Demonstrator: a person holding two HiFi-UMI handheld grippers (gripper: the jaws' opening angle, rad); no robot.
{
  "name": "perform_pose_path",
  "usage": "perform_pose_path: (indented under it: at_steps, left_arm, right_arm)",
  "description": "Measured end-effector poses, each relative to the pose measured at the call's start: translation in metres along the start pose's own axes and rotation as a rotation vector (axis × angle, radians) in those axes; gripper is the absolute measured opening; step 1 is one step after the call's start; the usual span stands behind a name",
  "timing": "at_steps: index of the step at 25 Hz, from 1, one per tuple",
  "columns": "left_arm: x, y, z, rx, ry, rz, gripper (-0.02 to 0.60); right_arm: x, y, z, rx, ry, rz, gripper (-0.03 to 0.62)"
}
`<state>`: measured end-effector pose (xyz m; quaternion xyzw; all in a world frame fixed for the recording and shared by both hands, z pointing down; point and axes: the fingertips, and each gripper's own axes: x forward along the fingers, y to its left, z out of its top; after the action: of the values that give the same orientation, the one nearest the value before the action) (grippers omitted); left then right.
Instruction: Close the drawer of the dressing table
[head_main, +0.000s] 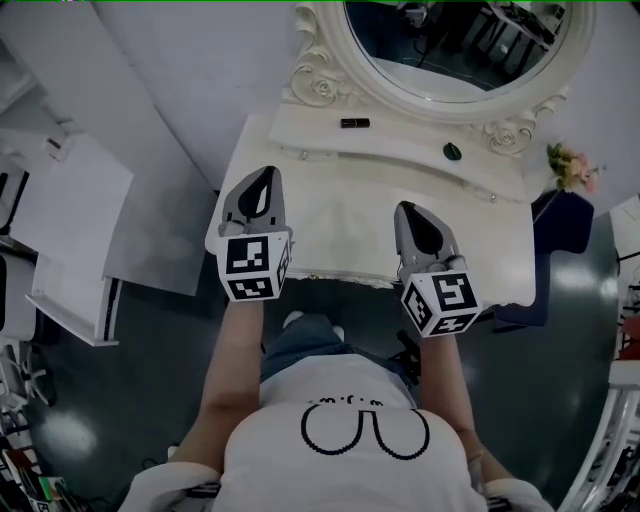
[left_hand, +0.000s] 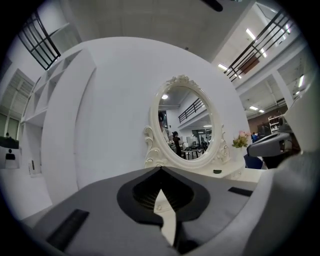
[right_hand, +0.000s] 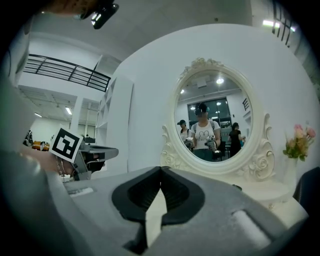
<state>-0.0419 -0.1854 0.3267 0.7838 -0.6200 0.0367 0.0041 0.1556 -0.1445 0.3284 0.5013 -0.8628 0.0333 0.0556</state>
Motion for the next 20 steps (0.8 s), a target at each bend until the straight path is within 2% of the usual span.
perform_pose_path:
  at_steps: [7, 11, 20]
  left_arm:
    - [-0.001, 0.007, 0.032, 0.028, -0.056, -0.032, -0.003]
    - [-0.004, 0.017, 0.057, 0.072, -0.096, -0.048, -0.003]
    - [-0.012, 0.030, 0.107, 0.106, -0.182, -0.088, -0.003]
  right_arm:
    - [0.014, 0.003, 0.039, -0.046, -0.076, -0.003, 0.000]
    - [0.021, 0.010, 0.063, -0.076, -0.112, -0.017, 0.000]
    - [0.015, 0.024, 0.113, -0.147, -0.188, -0.080, -0.002]
